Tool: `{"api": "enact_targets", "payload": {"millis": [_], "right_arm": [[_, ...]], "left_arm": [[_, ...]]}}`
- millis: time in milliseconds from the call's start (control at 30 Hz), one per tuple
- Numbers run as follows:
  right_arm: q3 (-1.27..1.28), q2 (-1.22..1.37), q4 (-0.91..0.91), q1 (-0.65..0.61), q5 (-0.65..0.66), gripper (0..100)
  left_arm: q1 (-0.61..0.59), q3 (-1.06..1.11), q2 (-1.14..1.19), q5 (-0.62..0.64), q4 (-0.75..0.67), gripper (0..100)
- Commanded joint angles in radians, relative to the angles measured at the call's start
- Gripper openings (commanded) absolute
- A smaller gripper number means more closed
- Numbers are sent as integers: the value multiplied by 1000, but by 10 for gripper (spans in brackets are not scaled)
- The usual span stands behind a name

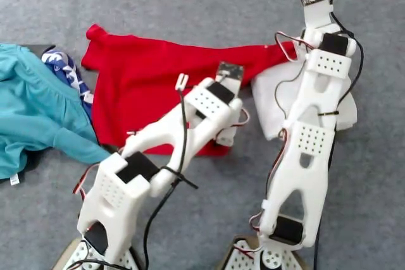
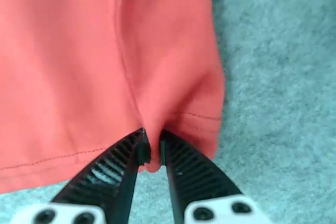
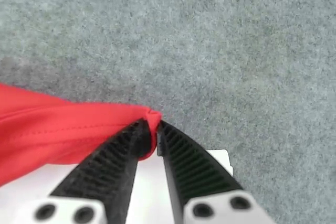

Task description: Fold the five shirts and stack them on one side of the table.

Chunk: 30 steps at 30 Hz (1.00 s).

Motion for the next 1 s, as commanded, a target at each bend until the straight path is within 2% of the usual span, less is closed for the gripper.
{"api": "enact_targets", "payload": {"millis": [0,367,533,600,667,800,900,967], "right_arm": [[-41,-19,-18,14,6,14],[-41,-19,-18,14,6,14],[-41,-19,-14,8,6,14],[-41,-24,-9,0,-2,14],[-42,-56,20,-6,-2,14],[-39,-197,117,-12,-58,14],[-41,-348,155,-40,-81,14],[-39,-472,183,-72,-81,14]], "left_arm": [[-10,-88,-57,2,38,36],[-18,-193,-64,-49,114,29],[-102,-228,-66,-147,121,29],[-160,-292,-89,-186,189,29],[-223,-380,-121,-238,267,29],[-354,-627,-206,-434,388,29],[-444,-835,-284,-586,427,29],[-499,-917,-333,-641,427,29]]}}
